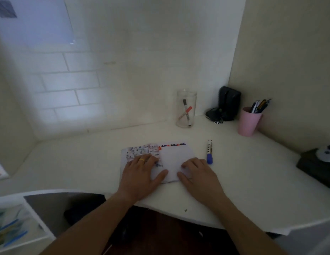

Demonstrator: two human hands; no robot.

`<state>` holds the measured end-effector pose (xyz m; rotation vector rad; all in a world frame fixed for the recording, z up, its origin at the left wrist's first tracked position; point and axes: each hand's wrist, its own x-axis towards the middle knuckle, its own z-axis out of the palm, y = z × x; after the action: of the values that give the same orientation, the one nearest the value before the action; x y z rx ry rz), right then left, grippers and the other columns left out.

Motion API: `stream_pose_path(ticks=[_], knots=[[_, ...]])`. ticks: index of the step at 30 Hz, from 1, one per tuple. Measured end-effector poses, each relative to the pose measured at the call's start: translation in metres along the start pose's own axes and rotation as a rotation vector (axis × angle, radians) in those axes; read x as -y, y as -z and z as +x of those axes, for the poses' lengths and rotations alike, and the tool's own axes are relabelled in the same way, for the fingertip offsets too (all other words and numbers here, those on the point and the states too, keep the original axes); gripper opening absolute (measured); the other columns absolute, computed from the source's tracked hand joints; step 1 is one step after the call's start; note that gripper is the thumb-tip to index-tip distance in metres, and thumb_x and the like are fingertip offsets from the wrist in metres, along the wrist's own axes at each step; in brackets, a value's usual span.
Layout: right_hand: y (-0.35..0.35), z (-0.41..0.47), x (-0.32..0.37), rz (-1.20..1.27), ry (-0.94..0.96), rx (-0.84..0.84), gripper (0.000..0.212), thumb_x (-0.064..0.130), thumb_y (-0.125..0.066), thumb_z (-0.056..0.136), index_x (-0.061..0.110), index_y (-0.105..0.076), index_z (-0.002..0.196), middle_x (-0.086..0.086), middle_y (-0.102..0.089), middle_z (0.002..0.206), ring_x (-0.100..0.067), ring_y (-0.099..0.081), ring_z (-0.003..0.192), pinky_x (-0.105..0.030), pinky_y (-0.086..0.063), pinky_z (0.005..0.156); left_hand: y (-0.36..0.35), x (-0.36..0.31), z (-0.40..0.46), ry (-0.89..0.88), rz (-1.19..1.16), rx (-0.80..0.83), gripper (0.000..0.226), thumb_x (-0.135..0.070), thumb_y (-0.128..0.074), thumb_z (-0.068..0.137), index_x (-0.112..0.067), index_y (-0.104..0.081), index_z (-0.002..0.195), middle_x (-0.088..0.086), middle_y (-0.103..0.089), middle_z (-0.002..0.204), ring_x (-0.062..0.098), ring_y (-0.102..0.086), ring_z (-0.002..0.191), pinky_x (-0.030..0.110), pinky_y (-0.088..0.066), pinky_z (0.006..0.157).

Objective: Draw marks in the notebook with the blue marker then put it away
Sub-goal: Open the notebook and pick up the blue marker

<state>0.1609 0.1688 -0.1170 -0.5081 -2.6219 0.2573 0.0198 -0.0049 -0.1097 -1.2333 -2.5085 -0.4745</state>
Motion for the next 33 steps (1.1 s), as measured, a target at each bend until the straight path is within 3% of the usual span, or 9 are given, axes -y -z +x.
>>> stream_pose_path(ticks=[7, 12, 17, 22, 25, 27, 30, 33], knots=[[0.008, 0.003, 0.001, 0.015, -0.019, 0.043, 0.041, 0.051, -0.045, 0.093, 0.024, -0.061, 0.119, 0.005, -0.06, 0.119, -0.016, -0.053, 0.11, -0.031, -0.048, 0.094, -0.002, 0.0, -0.003, 0.002, -0.022, -0.059, 0.053, -0.073, -0.044, 0.086, -0.03, -0.066, 0.109, -0.004, -0.073, 0.116, 0.023, -0.068, 0.111, 0.039, -0.053, 0.091], [0.01, 0.038, -0.021, -0.136, -0.152, -0.24, 0.033, 0.042, -0.052, 0.093, 0.018, -0.068, 0.109, -0.006, -0.067, 0.109, -0.027, -0.061, 0.101, -0.04, -0.052, 0.083, -0.009, 0.005, 0.002, 0.002, -0.035, -0.099, 0.051, -0.071, -0.048, 0.084, -0.031, -0.068, 0.108, -0.005, -0.073, 0.119, 0.022, -0.067, 0.114, 0.039, -0.052, 0.092], [0.008, 0.065, -0.043, -0.282, -0.44, -0.068, 0.042, 0.039, -0.047, 0.095, 0.017, -0.051, 0.131, -0.013, -0.057, 0.123, -0.031, -0.054, 0.111, -0.042, -0.049, 0.084, -0.011, 0.007, 0.005, 0.013, -0.042, -0.109, 0.05, -0.071, -0.049, 0.084, -0.033, -0.068, 0.111, -0.007, -0.072, 0.121, 0.02, -0.066, 0.115, 0.039, -0.052, 0.092], [-0.001, 0.072, -0.052, -0.259, -0.435, -0.047, 0.043, 0.009, -0.045, 0.092, 0.012, -0.046, 0.135, -0.014, -0.058, 0.121, -0.032, -0.053, 0.11, -0.039, -0.047, 0.082, -0.009, 0.005, 0.005, 0.016, -0.043, -0.101, 0.05, -0.069, -0.049, 0.084, -0.031, -0.068, 0.111, -0.006, -0.072, 0.12, 0.022, -0.067, 0.113, 0.04, -0.052, 0.091], [0.007, 0.078, -0.048, -0.228, -0.386, -0.145, 0.033, 0.004, -0.047, 0.091, 0.01, -0.055, 0.122, -0.013, -0.063, 0.111, -0.032, -0.058, 0.099, -0.039, -0.045, 0.077, -0.008, 0.004, 0.005, 0.023, -0.041, -0.095, 0.05, -0.07, -0.049, 0.084, -0.032, -0.067, 0.112, -0.007, -0.071, 0.12, 0.021, -0.066, 0.113, 0.039, -0.051, 0.092], [0.013, 0.083, -0.038, -0.13, -0.279, -0.243, 0.036, 0.005, -0.054, 0.089, 0.009, -0.059, 0.125, -0.013, -0.065, 0.109, -0.033, -0.059, 0.096, -0.041, -0.045, 0.078, -0.007, 0.004, 0.005, 0.024, -0.038, -0.085, 0.05, -0.07, -0.048, 0.085, -0.032, -0.067, 0.112, -0.007, -0.071, 0.121, 0.021, -0.066, 0.113, 0.038, -0.051, 0.092], [0.023, 0.093, -0.007, 0.281, -0.131, -0.282, 0.043, 0.01, -0.06, 0.091, 0.012, -0.057, 0.134, -0.008, -0.064, 0.115, -0.027, -0.059, 0.1, -0.037, -0.049, 0.085, -0.008, 0.004, 0.005, 0.025, -0.038, -0.072, 0.052, -0.071, -0.046, 0.087, -0.033, -0.066, 0.115, -0.007, -0.069, 0.125, 0.02, -0.063, 0.117, 0.038, -0.049, 0.095], [0.027, 0.11, 0.025, 0.867, -0.246, -0.174, 0.038, 0.009, -0.064, 0.091, 0.015, -0.062, 0.129, -0.004, -0.067, 0.11, -0.02, -0.064, 0.088, -0.031, -0.057, 0.082, -0.008, 0.006, 0.005, 0.032, -0.039, -0.042, 0.055, -0.074, -0.042, 0.088, -0.035, -0.064, 0.12, -0.008, -0.066, 0.132, 0.018, -0.059, 0.123, 0.037, -0.047, 0.1]])
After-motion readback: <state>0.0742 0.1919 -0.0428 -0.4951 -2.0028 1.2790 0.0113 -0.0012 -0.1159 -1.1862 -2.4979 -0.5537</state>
